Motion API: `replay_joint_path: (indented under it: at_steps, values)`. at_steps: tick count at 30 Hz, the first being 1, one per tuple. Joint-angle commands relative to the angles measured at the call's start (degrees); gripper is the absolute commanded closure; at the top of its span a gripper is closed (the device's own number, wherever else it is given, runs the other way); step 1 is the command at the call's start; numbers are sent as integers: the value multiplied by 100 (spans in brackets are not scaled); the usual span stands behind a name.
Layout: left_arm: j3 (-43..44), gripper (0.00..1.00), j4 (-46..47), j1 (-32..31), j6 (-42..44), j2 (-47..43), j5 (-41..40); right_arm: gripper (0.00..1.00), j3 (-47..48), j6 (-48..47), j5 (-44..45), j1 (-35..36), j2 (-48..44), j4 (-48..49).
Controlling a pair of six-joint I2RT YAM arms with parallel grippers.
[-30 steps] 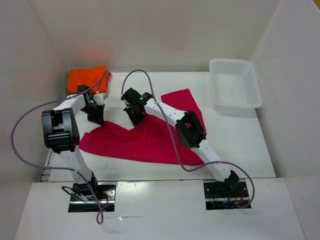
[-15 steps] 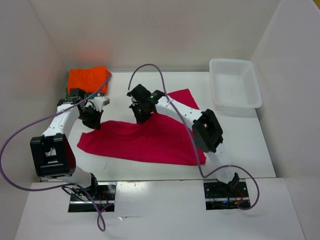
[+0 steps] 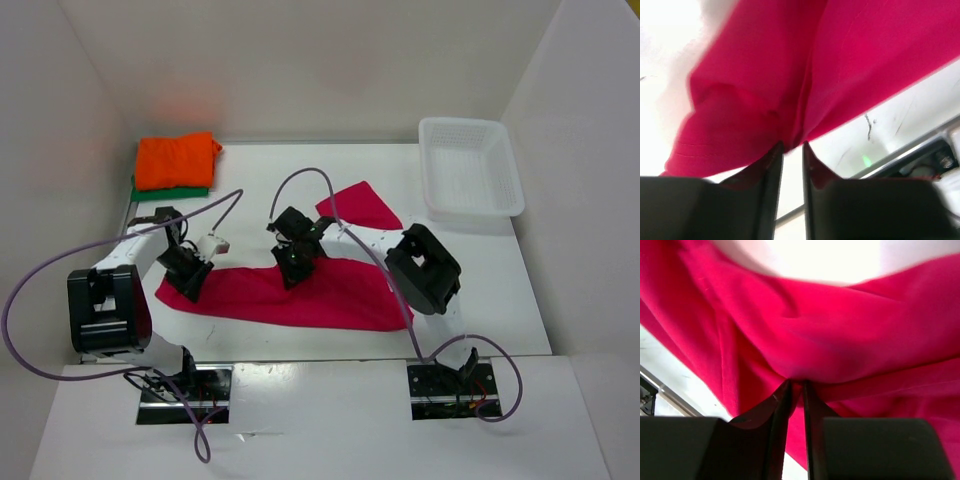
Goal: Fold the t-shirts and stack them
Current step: Grap the side of the flattened tshirt furthest away from the robot with both arms
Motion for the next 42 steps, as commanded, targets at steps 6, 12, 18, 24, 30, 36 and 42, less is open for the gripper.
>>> replay_joint_path:
  at_steps: [6, 12, 18, 24, 30, 36, 42]
  values:
    - [929, 42, -1338, -34, 967, -463, 704, 68, -378, -37, -9, 238, -525, 540]
    - [1721, 32, -1260, -358, 555, 11, 1453, 59, -361, -159, 105, 291, -701, 488]
    - [1589, 31, -224, -1395, -464, 600, 1418, 51, -184, -160, 413, 221, -1042, 233]
    - [1914, 29, 497, -1817, -1220, 1137, 1497, 49, -535, 25, 774, -253, -1964, 101]
    - [1811, 31, 902, -2362, -1502, 1365, 1296, 49, -1265, 305, 1380, -614, -2871, 206]
    - [1239, 51, 1139, -2609, -1502, 1120, 611, 49, -1679, 569, 1590, -1001, -3530, 268]
    - [860, 66, 1017, -2723, -1449, 935, 451, 49, -1845, 570, 1776, -1211, -3917, 268]
